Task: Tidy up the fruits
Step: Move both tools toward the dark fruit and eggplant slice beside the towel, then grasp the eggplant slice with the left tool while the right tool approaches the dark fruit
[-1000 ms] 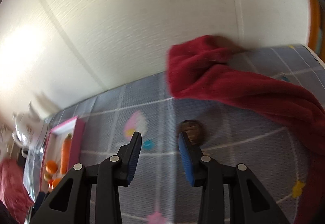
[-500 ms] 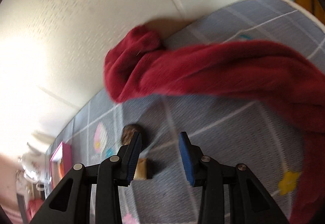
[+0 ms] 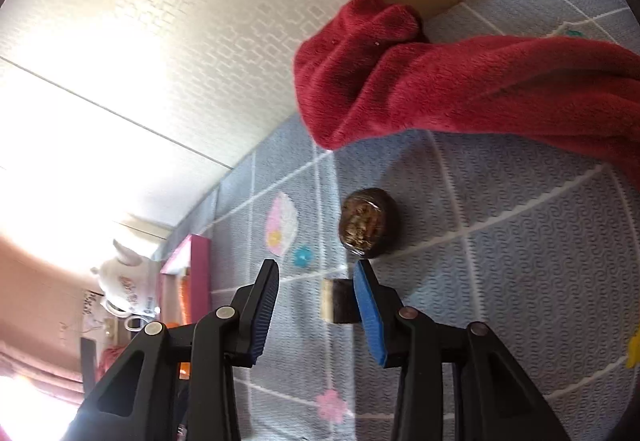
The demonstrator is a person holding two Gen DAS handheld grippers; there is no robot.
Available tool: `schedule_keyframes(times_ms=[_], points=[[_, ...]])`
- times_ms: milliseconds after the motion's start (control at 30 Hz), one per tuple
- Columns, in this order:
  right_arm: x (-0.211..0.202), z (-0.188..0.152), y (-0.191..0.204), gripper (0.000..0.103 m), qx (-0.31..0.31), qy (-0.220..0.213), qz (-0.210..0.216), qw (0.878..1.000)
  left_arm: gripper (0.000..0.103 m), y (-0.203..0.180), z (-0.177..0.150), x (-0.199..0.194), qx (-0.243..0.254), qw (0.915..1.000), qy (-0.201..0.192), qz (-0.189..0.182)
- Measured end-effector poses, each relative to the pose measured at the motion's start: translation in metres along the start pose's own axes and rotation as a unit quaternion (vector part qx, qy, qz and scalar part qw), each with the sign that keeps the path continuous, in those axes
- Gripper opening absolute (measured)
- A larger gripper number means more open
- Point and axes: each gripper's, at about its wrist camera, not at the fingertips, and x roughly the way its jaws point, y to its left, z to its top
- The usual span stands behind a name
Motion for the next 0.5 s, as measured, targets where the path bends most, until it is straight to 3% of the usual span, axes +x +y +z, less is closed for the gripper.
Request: schedule_keyframes(times_ms=[267,500], points=[[-0.023,0.016,-0.019,0.04,0.03,-0.065,-0.063,0.995,0.058,-0.044,0.006,0.01,0.045,0.9969,0.008,-0.064],[-0.041,0.024,-0.044,0.04,0.064,-0.076,-0.064,0.993,0.058,-0.084,0.02,0.031,0.065,0.9886,0.028,-0.133]])
